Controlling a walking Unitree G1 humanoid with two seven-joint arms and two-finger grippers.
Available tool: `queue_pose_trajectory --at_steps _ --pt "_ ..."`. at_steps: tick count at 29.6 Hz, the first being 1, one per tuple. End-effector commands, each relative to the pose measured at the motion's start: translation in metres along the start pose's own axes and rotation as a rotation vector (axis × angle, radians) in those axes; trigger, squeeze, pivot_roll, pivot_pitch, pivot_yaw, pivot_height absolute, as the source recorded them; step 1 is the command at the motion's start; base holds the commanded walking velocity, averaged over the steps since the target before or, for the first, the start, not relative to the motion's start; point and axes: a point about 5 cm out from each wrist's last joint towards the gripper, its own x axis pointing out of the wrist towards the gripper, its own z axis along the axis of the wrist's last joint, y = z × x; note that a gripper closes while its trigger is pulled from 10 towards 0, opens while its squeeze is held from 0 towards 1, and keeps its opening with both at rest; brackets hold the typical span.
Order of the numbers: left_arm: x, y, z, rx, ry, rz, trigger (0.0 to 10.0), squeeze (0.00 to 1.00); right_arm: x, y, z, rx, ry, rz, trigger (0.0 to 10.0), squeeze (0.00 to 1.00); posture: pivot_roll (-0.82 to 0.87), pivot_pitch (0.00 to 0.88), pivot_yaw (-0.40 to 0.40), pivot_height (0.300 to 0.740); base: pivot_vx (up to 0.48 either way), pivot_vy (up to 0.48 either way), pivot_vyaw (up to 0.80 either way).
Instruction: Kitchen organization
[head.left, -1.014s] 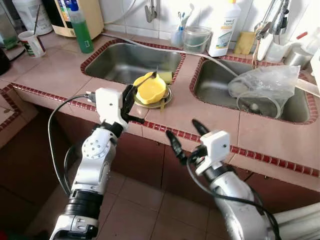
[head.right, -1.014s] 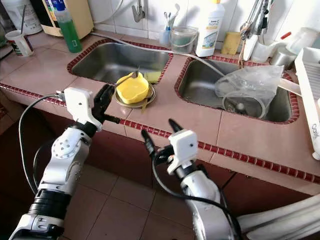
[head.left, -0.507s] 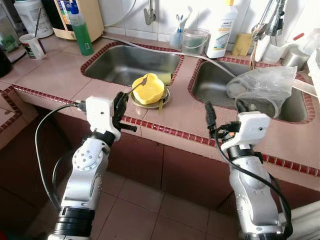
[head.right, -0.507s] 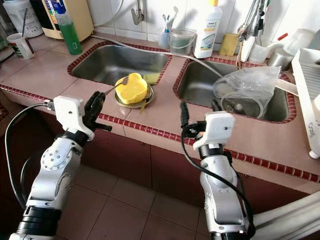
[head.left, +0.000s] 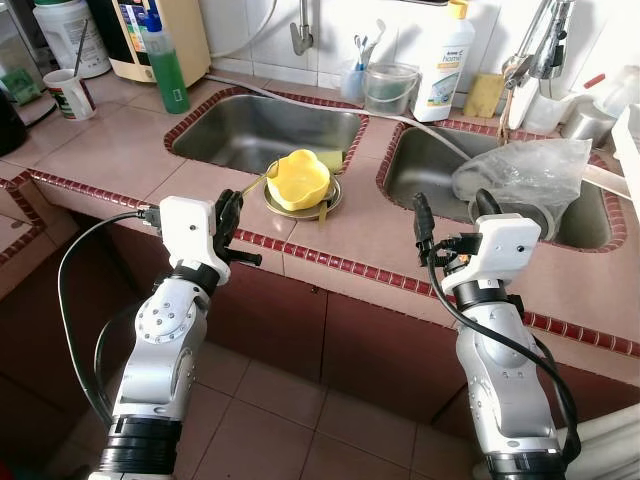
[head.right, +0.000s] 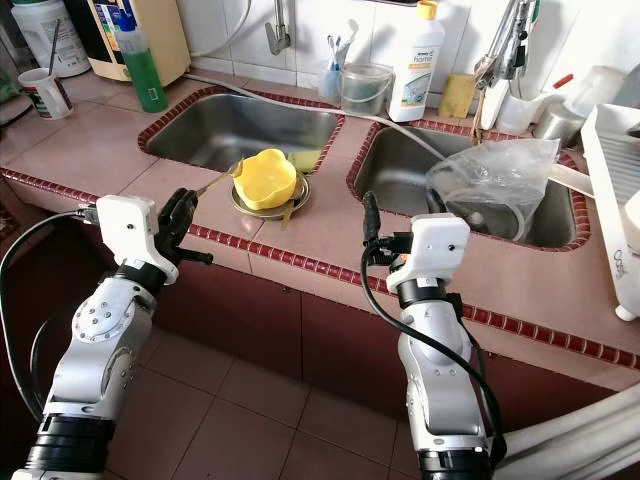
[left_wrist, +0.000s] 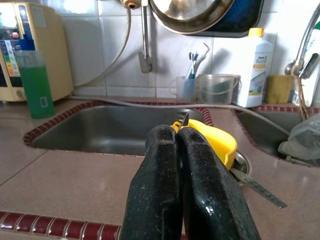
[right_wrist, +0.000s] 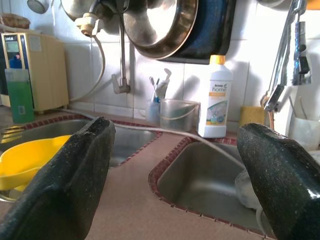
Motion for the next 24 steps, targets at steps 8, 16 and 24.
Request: queue_pose_trajectory --at_steps 8,16,24 --pt "-0.0001 -0.0005 0.0015 -0.016 0.009 -0.008 10.0 0.00 0.0002 0.0028 -0.0007 -0.005 -0.003 0.018 10.0 0.00 -0.05 0.029 0.009 0.740 0.143 0.000 0.00" --pt "-0.0016 0.0023 0.0011 -0.018 0.014 0.009 10.0 0.00 -0.0002 0.0056 -0.0009 0.001 -0.003 0.038 10.0 0.00 -0.05 0.034 0.004 0.740 0.326 0.000 0.00" --pt "-0.0028 0.0037 0.0005 -0.019 0.024 0.017 10.0 0.00 -0.0017 0.0078 -0.0022 0.008 0.002 0.052 10.0 0.00 -0.04 0.043 0.002 0.740 0.371 0.000 0.00"
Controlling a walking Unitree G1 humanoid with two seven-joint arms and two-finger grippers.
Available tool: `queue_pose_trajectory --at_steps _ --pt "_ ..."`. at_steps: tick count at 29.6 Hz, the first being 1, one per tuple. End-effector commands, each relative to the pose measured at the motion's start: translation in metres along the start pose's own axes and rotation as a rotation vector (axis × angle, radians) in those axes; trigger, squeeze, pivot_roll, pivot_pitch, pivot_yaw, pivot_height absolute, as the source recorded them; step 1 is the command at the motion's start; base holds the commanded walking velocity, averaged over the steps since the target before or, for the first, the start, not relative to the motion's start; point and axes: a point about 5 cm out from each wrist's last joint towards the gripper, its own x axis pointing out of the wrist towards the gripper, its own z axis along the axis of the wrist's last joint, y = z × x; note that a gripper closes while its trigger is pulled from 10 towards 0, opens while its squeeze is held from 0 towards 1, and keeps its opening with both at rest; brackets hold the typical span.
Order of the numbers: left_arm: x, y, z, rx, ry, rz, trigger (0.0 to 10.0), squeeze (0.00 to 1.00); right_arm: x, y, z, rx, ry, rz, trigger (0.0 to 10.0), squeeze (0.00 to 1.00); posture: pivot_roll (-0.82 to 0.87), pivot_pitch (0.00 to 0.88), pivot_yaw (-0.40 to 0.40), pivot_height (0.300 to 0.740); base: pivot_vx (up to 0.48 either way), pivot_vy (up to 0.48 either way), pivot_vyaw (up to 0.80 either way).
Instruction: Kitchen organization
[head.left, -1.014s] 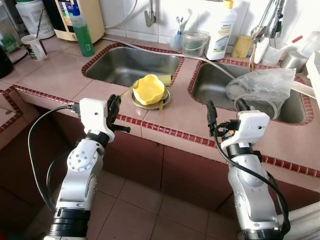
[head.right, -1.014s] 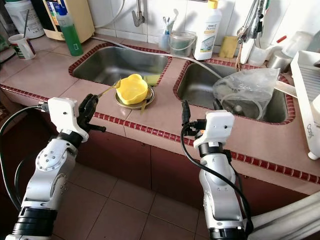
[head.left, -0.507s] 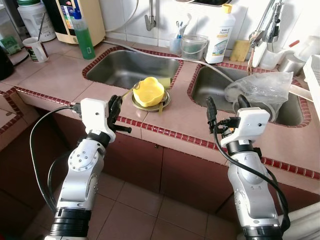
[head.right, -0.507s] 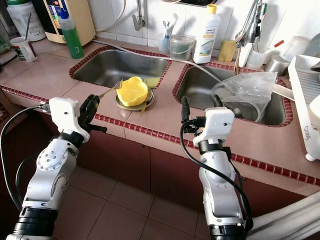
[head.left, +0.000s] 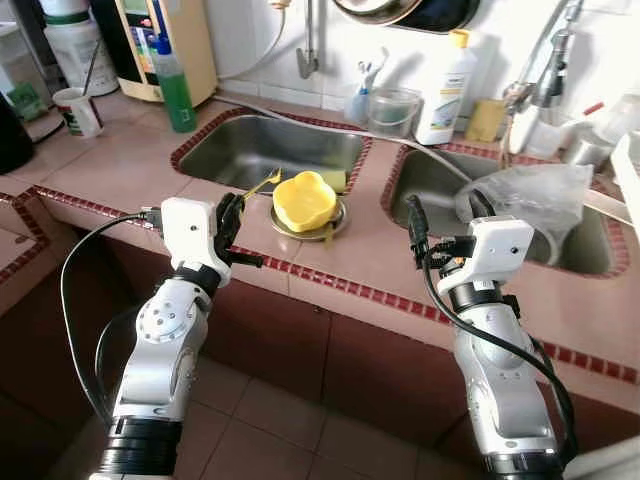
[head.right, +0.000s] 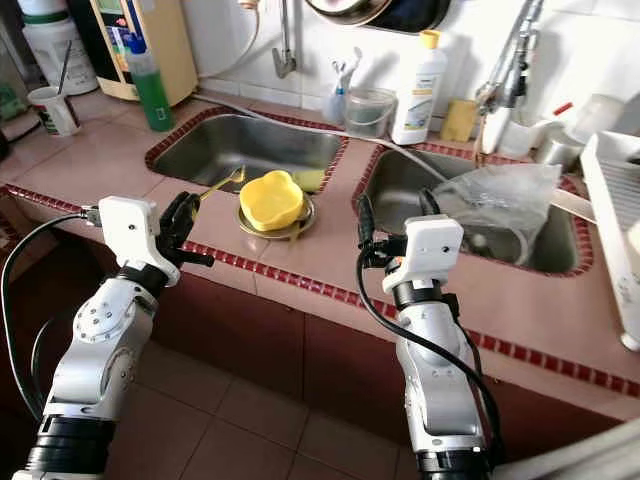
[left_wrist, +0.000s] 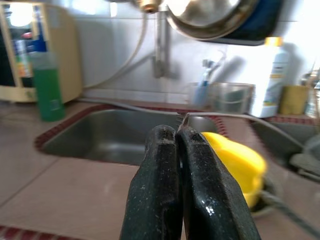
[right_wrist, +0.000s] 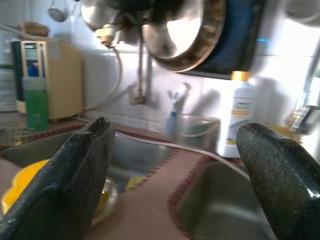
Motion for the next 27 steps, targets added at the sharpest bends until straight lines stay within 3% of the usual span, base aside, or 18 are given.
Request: queue_pose_trajectory --at_steps 1,27 --pt "-0.0016 0.0033 0.0037 0.007 -0.009 0.014 10.0 0.00 -0.0008 0.0016 0.0005 0.004 -0.002 0.009 10.0 0.00 -0.04 0.047 0.002 0.740 0.375 0.000 0.00" --pt "-0.0011 0.0035 0.0041 0.010 0.001 0.013 10.0 0.00 -0.0041 0.0027 -0.0010 0.013 0.010 0.014 10.0 0.00 -0.05 0.065 0.006 0.740 0.375 0.000 0.00"
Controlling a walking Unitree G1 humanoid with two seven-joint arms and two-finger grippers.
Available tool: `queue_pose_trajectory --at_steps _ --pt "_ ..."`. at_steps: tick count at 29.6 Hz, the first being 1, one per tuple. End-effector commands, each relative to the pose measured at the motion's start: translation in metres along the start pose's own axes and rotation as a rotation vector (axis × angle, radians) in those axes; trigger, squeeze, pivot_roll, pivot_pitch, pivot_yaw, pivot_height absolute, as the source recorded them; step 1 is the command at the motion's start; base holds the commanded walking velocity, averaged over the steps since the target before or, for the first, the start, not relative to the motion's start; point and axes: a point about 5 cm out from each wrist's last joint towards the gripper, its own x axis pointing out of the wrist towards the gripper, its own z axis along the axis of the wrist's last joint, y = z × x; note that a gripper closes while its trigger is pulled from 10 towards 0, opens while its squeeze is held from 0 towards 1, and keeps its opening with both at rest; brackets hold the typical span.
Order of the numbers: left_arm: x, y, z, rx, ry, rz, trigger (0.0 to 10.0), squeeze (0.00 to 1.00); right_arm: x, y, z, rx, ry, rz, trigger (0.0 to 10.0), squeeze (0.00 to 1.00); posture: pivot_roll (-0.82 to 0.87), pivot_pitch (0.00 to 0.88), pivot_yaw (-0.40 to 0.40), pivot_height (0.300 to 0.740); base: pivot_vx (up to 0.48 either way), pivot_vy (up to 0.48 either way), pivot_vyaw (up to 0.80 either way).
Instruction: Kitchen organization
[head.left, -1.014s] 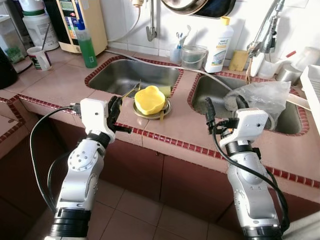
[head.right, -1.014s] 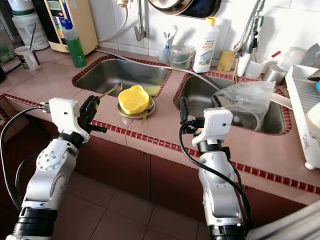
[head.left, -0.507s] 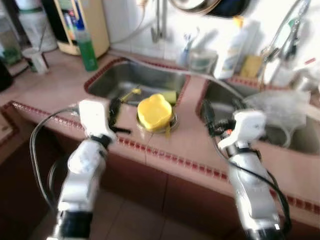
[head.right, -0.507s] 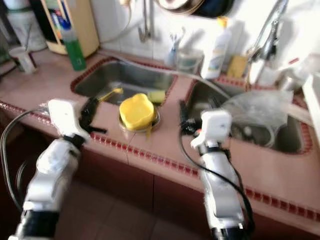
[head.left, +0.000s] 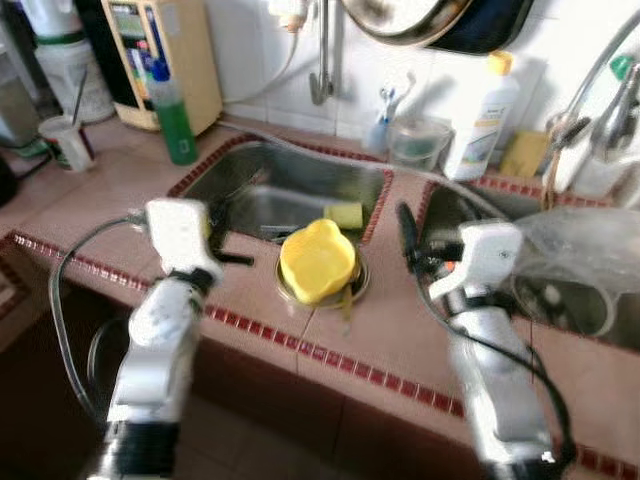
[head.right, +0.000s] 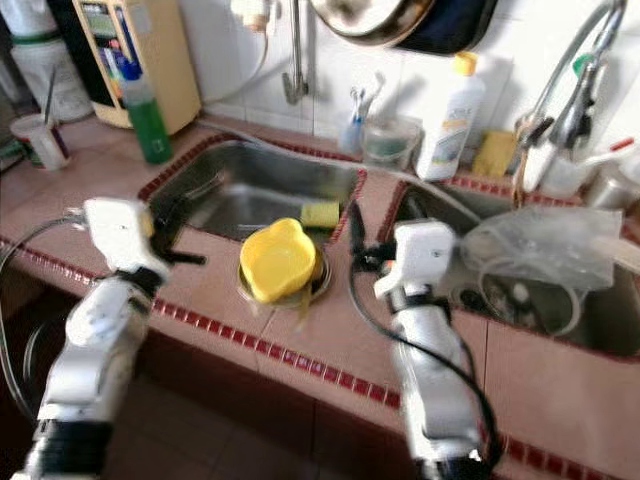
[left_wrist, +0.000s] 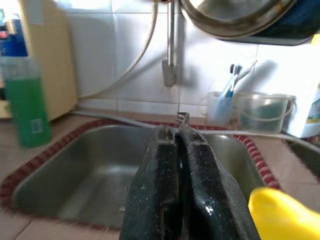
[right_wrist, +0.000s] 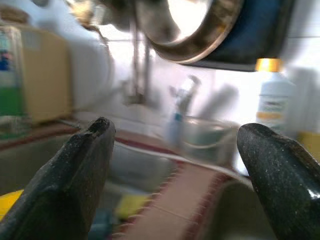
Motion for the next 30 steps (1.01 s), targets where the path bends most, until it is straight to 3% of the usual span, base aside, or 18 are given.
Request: queue_pose_trajectory --at_steps 1,8,25,30 --pt "-0.001 0.009 0.007 0.024 -0.019 0.017 10.0 0.00 0.003 0.009 0.006 0.022 -0.026 0.029 10.0 0.00 -0.05 0.065 0.006 0.740 0.379 0.000 0.00" --pt "0.000 0.008 0.007 0.024 -0.015 0.011 10.0 0.00 0.002 0.010 0.006 0.025 -0.023 0.035 10.0 0.00 -0.05 0.066 0.009 0.740 0.359 0.000 0.00" --pt "0.003 -0.002 0.000 0.085 0.020 -0.096 10.0 0.00 -0.022 0.032 -0.003 0.078 0.064 0.198 10.0 0.00 -0.07 0.072 0.023 0.740 0.000 0.000 0.00" --pt "0.010 -0.005 -0.007 0.104 0.049 -0.156 10.0 0.00 -0.030 0.036 -0.001 0.103 0.079 0.231 10.0 0.00 -0.10 0.085 0.046 0.740 0.000 0.000 0.00"
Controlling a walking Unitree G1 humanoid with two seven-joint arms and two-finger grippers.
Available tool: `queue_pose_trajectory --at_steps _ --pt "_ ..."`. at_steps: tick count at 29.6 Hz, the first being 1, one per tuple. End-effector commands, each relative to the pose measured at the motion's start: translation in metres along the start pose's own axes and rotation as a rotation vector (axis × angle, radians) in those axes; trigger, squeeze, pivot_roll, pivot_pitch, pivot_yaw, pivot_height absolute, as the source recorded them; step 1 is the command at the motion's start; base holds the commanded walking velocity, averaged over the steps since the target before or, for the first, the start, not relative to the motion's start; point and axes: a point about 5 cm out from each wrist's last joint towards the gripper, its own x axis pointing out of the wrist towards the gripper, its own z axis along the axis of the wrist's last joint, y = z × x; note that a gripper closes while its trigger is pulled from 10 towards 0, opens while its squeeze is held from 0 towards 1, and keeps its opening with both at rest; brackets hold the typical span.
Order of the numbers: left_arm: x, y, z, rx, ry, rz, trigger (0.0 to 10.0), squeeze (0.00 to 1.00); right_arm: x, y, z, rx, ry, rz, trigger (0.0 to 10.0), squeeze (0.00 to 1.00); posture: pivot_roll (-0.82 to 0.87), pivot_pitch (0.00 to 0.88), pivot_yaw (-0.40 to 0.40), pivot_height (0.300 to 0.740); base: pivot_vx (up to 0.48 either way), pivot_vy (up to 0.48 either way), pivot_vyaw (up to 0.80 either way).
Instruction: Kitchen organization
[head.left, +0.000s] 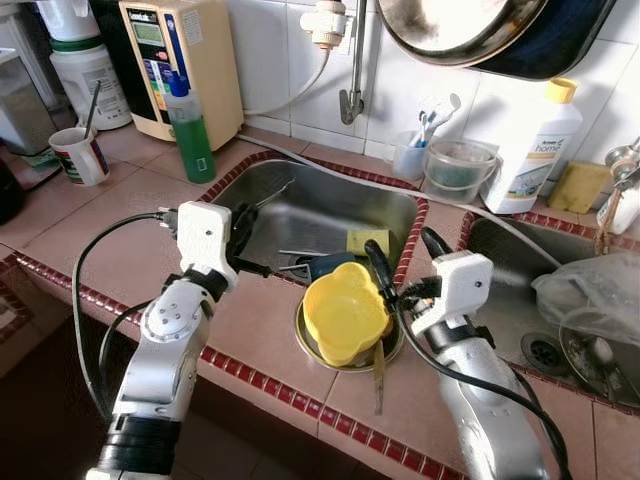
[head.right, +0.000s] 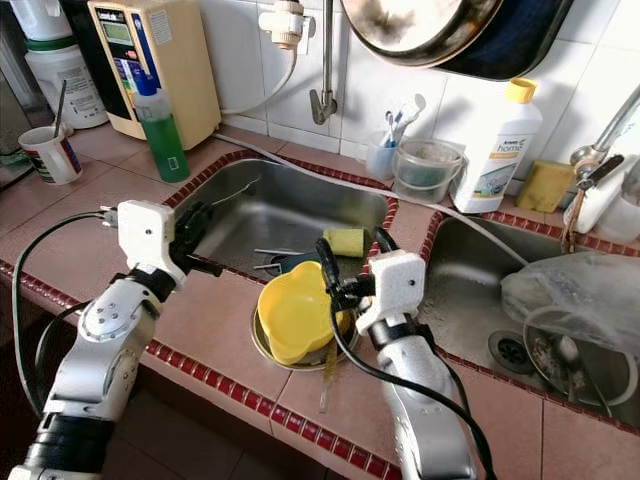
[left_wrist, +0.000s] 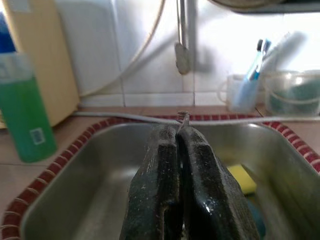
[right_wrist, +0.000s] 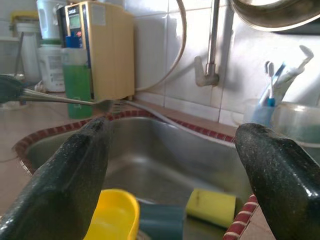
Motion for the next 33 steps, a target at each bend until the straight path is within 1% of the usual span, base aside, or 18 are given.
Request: queue_pose_trajectory --at_steps 1,6,10,14,17,21,25,29,33 --pt "0.004 -0.001 0.002 0.034 -0.005 -0.029 10.0 0.00 -0.001 0.004 0.007 0.010 -0.017 0.020 10.0 0.00 -0.11 0.086 0.048 0.740 0.000 0.000 0.00" --pt "0.013 -0.001 -0.005 0.042 0.023 -0.058 10.0 0.00 -0.011 0.010 0.008 0.044 0.010 0.063 10.0 0.00 -0.13 0.098 0.061 0.740 0.000 0.000 0.00" --pt "0.022 0.003 -0.009 0.054 0.036 -0.064 10.0 0.00 -0.019 0.015 0.013 0.049 0.025 0.100 10.0 0.00 -0.14 0.113 0.062 0.740 0.000 0.000 0.00" --pt "0.027 0.006 -0.011 0.058 0.049 -0.066 10.0 0.00 -0.025 0.018 0.016 0.058 0.039 0.127 10.0 0.00 -0.15 0.124 0.059 0.740 0.000 0.000 0.00" --pt "0.032 0.008 -0.014 0.071 0.056 -0.079 10.0 0.00 -0.032 0.021 0.021 0.060 0.057 0.158 10.0 0.00 -0.16 0.136 0.055 0.740 0.000 0.000 0.00" --pt "0.035 0.008 -0.016 0.085 0.067 -0.088 10.0 0.00 -0.036 0.022 0.023 0.072 0.068 0.177 10.0 0.00 -0.16 0.140 0.055 0.740 0.000 0.000 0.00" --pt "0.036 0.005 -0.030 0.093 0.139 -0.119 10.0 0.00 -0.041 0.023 0.027 0.088 0.085 0.194 10.0 0.00 -0.17 0.146 0.060 0.740 0.000 0.000 0.00" --pt "0.037 0.003 -0.035 0.097 0.154 -0.130 10.0 0.00 -0.044 0.023 0.028 0.106 0.104 0.197 10.0 0.00 -0.17 0.147 0.064 0.740 0.000 0.000 0.00" --pt "0.039 0.006 -0.034 0.092 0.147 -0.113 10.0 0.00 -0.047 0.021 0.027 0.116 0.126 0.194 10.0 0.00 -0.17 0.148 0.067 0.740 0.000 0.000 0.00"
